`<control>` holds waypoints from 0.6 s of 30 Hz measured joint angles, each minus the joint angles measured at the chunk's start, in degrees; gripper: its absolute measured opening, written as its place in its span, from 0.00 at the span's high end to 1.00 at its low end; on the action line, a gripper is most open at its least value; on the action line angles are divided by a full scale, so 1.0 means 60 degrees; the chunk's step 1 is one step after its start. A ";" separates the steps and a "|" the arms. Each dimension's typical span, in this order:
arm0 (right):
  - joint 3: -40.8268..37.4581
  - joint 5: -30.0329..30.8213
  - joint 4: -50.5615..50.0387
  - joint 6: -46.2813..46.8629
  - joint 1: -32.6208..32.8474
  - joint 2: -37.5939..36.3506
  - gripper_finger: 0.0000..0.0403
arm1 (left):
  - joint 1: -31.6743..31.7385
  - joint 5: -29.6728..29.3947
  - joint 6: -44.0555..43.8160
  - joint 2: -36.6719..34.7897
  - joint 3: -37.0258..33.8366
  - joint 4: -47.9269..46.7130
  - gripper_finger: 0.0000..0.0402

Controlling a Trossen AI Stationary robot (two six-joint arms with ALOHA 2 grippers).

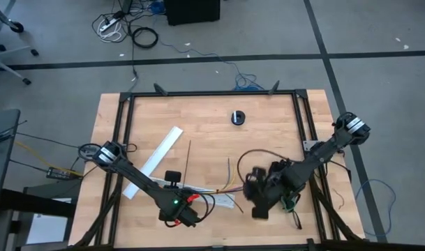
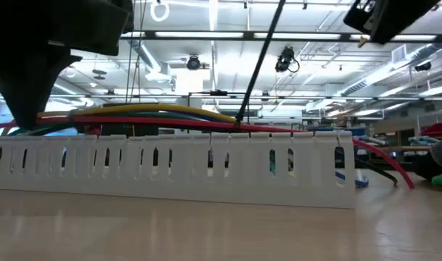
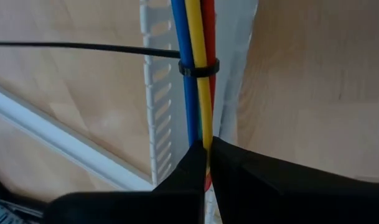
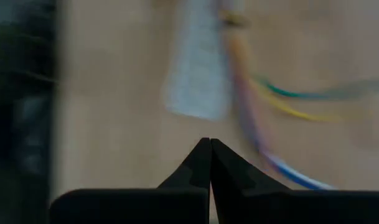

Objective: Ziptie cables
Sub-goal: Put the cable wires in the white cable duct

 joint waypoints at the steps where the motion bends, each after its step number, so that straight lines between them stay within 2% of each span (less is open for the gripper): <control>1: 0.0004 -0.0219 0.0519 -0.0060 0.0079 0.0159 1.00 | -0.0014 0.0002 0.0004 0.0009 0.0000 -0.0097 1.00; 6: 0.0000 -0.0569 0.2438 -0.0068 0.0239 0.1495 1.00 | -0.0016 -0.0026 0.0040 0.0015 0.0000 -0.0533 1.00; 10: -0.0005 0.0448 0.3274 0.0083 0.0227 0.2454 1.00 | -0.0022 0.0015 0.0044 0.0013 0.0000 -0.0618 1.00; 12: -0.0007 0.0847 0.3319 0.0264 0.0227 0.2548 1.00 | -0.0022 0.0029 0.0047 0.0016 0.0000 -0.0614 1.00; 18: -0.0004 0.0787 0.3480 0.0429 0.0397 0.2558 0.98 | -0.0036 0.0168 0.0225 0.0016 0.0000 -0.0596 1.00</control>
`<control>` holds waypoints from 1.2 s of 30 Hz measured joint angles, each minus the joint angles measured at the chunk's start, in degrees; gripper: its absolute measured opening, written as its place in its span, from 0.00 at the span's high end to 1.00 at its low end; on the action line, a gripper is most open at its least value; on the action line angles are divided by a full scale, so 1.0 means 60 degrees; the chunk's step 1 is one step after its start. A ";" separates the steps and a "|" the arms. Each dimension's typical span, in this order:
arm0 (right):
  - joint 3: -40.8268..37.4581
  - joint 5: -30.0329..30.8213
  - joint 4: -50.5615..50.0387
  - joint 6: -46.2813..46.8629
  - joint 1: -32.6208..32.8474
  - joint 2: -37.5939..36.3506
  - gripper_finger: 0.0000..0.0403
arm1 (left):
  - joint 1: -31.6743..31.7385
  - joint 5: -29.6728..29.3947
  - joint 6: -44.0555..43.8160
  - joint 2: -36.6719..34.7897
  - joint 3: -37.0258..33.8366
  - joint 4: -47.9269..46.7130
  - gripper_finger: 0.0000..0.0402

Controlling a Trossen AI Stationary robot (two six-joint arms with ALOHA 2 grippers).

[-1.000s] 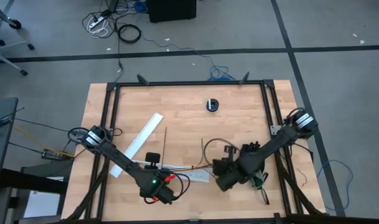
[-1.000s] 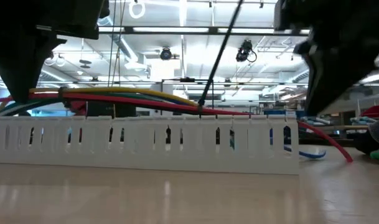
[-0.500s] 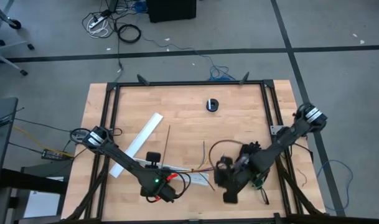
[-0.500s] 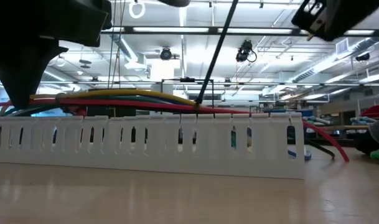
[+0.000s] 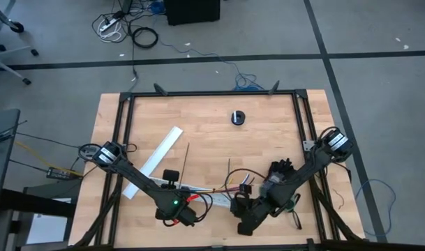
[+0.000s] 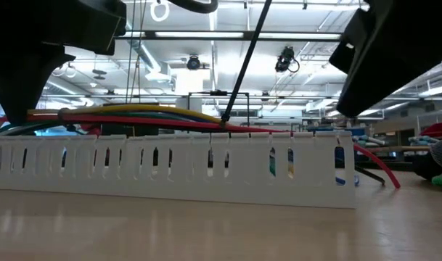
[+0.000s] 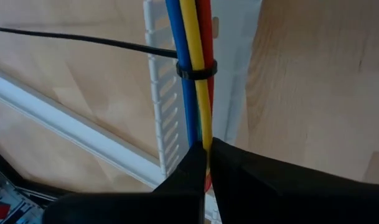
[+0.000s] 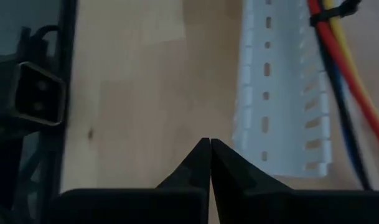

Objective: Ziptie cables
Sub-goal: Put the cable wires in the white cable duct

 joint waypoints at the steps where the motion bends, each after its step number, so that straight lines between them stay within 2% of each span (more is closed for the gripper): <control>1: 0.0004 -0.0053 0.0016 0.0002 0.0026 0.0000 0.97 | 0.0000 0.0000 0.0016 0.0000 0.0000 0.0004 1.00; 5: 0.0004 -0.0336 0.0016 0.0015 0.0019 0.0000 0.87 | 0.0000 0.0011 0.0020 0.0000 0.0000 0.0160 1.00; 14: 0.0004 -0.0167 -0.0010 0.0158 0.0010 0.0000 0.55 | 0.0000 0.0062 0.0020 0.0000 0.0000 0.0282 1.00; 17: 0.0009 -0.0153 -0.0079 0.0383 0.0008 0.0128 0.50 | 0.0000 0.0091 0.0016 0.0000 0.0000 0.0280 1.00; 20: 0.0011 -0.0143 -0.0206 0.0407 -0.0058 0.0459 0.49 | 0.0000 0.0091 -0.0007 0.0000 0.0000 0.0274 1.00; 23: 0.0011 -0.0102 -0.0142 0.0414 -0.0187 0.0680 0.51 | -0.0005 0.0103 -0.0017 0.0000 -0.0001 0.0274 1.00; 25: 0.0009 0.0043 -0.0216 0.0410 -0.0249 0.0698 0.57 | -0.0011 0.0113 -0.0028 0.0000 0.0000 0.0268 1.00; 28: 0.0011 0.0386 -0.0355 0.0318 -0.0265 0.0680 0.73 | -0.0011 0.0142 -0.0028 0.0000 0.0000 0.0257 1.00; 30: 0.0011 0.0217 -0.0434 0.0109 -0.0296 0.0663 0.90 | -0.0011 0.0149 -0.0024 0.0000 0.0000 0.0265 1.00; 31: 0.0011 0.0116 -0.0556 0.0017 -0.0298 0.0656 0.95 | -0.0013 0.0149 -0.0024 0.0000 0.0000 0.0267 1.00; 36: 0.0047 0.0187 -0.1844 0.0185 -0.0401 0.0607 0.99 | -0.0037 0.0090 -0.0021 0.0000 0.0000 0.0413 1.00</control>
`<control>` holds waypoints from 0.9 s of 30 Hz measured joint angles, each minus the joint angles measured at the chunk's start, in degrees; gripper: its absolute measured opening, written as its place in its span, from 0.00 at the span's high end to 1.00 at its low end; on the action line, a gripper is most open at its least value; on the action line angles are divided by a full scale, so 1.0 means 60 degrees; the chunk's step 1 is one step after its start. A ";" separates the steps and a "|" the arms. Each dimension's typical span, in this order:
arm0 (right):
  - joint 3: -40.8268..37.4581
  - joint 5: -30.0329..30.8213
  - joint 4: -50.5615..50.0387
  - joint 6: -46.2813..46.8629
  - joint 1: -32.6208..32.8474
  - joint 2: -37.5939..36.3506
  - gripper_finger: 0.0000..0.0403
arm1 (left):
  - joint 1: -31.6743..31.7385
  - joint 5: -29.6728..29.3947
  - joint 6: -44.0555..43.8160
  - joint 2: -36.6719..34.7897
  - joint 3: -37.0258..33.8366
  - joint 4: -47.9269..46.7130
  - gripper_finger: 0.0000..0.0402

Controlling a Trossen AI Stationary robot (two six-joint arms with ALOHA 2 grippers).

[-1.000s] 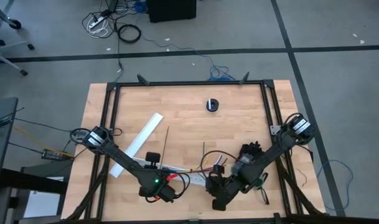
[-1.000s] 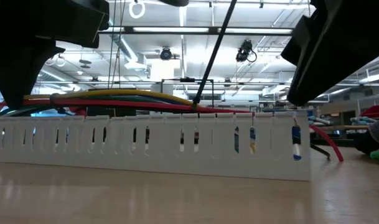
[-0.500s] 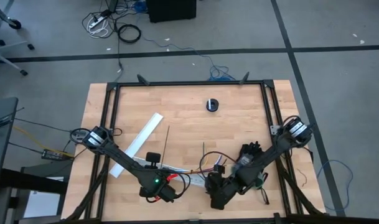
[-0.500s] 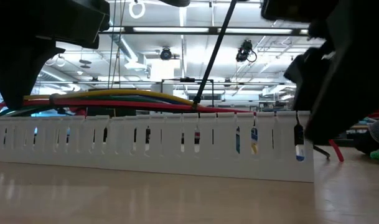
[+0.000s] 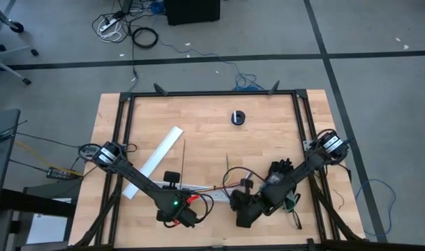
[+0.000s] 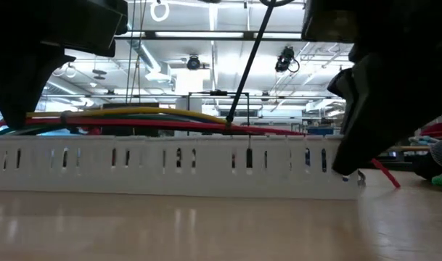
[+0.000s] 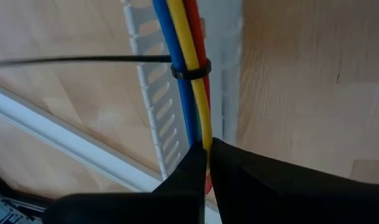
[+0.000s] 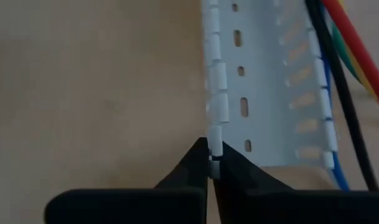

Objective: Ziptie cables
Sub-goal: Put the cable wires in the white cable duct

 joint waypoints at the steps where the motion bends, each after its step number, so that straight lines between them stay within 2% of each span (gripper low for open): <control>1: 0.0000 0.0039 -0.0297 0.0059 -0.0051 -0.0022 0.99 | -0.0007 -0.0014 0.0000 0.0000 0.0000 0.0066 1.00; 12: -0.0020 -0.0109 -0.1157 -0.0605 -0.0529 -0.0214 1.00 | -0.0249 0.0100 -0.0215 0.0104 -0.0012 0.0073 1.00; 20: -0.0047 -0.0954 -0.1193 -0.0844 -0.0545 -0.0483 1.00 | -0.0240 0.0080 -0.0201 0.0102 -0.0875 0.0043 1.00; 27: -0.0047 -0.1452 -0.1223 -0.1037 -0.0534 -0.0491 1.00 | -0.0231 0.0160 0.0024 0.0115 -0.0697 0.0016 1.00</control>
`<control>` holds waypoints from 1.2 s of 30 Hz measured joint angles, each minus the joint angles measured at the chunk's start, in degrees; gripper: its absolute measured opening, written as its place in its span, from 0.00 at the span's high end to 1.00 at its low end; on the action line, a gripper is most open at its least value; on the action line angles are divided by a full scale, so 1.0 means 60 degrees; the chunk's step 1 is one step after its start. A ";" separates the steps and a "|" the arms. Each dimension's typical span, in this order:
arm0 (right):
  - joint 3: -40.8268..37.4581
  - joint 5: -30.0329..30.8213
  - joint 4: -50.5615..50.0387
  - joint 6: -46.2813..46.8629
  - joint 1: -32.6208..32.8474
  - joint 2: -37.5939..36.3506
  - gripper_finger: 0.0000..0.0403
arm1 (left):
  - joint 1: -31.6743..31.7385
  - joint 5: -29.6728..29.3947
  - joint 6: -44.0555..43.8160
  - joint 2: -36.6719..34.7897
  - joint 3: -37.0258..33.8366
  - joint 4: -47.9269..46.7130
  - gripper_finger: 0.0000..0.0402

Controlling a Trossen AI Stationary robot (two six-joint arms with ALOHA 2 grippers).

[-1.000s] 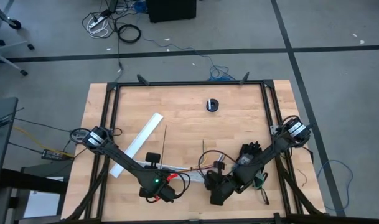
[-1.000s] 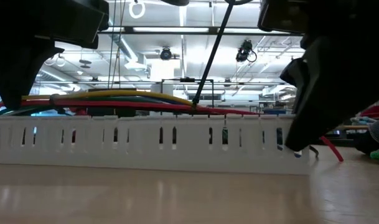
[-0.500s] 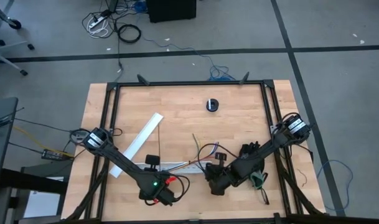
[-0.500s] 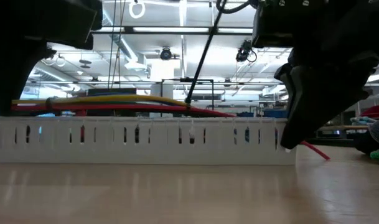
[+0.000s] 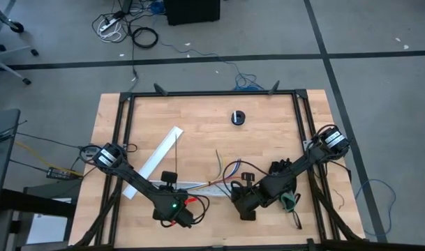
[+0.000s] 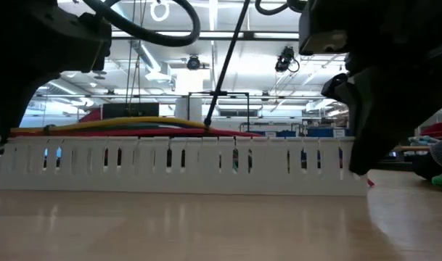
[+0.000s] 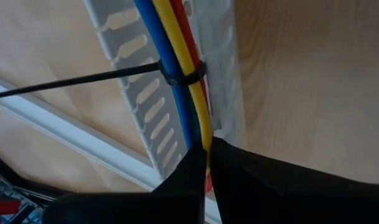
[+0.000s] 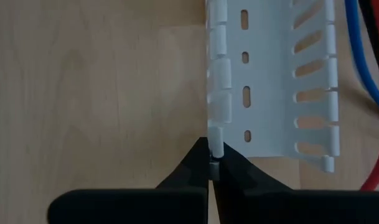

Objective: Ziptie cables
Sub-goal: Put the cable wires in the white cable duct

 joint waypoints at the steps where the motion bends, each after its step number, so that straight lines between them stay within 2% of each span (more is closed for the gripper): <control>1: 0.0000 -0.0025 -0.0006 -0.0001 0.0003 0.0000 1.00 | 0.0014 0.0055 0.0006 -0.0001 0.0001 0.0007 1.00; 5: 0.0000 -0.0162 -0.0033 -0.0004 0.0015 -0.0011 1.00 | 0.0079 0.0260 -0.0012 0.0019 -0.0002 0.0003 0.97; 15: 0.0000 -0.0441 -0.0023 -0.0003 0.0001 -0.0022 1.00 | 0.0136 0.0442 0.0257 0.0016 -0.0002 -0.0007 0.82; 25: 0.0007 -0.0733 0.0005 -0.0061 -0.0011 -0.0025 1.00 | 0.0180 0.0260 0.0275 -0.0003 0.0005 -0.0361 0.62; 32: 0.0011 -0.0942 -0.0003 -0.0157 -0.0062 -0.0029 1.00 | 0.0158 0.0181 0.0226 -0.0371 0.0005 -0.1002 0.59; 36: 0.0011 -0.0981 -0.0003 -0.0230 -0.0104 -0.0029 1.00 | 0.0158 -0.0110 -0.0029 -0.0993 0.0012 -0.0758 0.59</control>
